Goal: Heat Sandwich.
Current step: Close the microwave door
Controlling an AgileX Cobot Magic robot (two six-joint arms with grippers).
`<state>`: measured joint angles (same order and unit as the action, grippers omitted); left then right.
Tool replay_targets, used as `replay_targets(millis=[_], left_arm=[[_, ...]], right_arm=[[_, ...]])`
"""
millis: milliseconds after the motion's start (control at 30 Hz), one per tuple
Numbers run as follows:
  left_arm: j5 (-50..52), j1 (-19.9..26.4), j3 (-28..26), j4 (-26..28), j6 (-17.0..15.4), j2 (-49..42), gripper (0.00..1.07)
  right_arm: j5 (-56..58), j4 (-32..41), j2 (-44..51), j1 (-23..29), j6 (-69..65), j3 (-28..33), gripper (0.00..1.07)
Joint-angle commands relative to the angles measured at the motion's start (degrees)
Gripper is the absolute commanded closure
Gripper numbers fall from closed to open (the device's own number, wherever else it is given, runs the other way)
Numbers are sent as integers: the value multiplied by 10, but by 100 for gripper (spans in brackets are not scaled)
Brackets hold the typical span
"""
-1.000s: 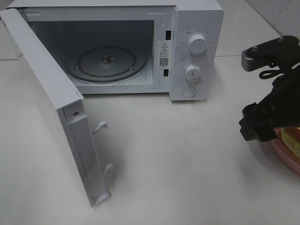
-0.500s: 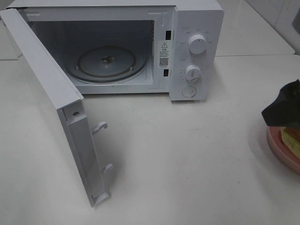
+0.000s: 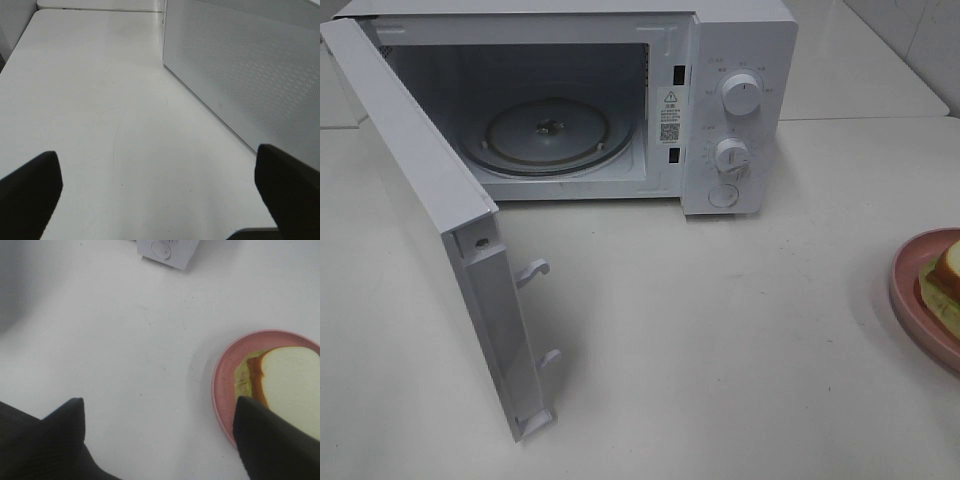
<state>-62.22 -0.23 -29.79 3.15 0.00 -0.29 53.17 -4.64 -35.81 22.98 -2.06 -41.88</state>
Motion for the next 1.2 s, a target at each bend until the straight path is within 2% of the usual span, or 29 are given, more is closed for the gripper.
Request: replay_targets(millis=[33,133,333,633,767,1200], left_arm=[[7,3,2,-1,0,-3,9],[7,3,2,-1,0,-3,9],[7,3,2,-1,0,-3,9],[7,3,2,-1,0,-3,9],[7,3,2,-1,0,-3,9],[7,3,2,-1,0,-3,9]], right_arm=[[20,-15,46,-2,6,3,31],[26,-20,72,-7,5,17,31],[48,-25,179,-84,6,76,31],[39,-1,292,-142,5,132,31],[38,-1,324,-171,4,133,31],[38,6,376,-201,3,133,31]])
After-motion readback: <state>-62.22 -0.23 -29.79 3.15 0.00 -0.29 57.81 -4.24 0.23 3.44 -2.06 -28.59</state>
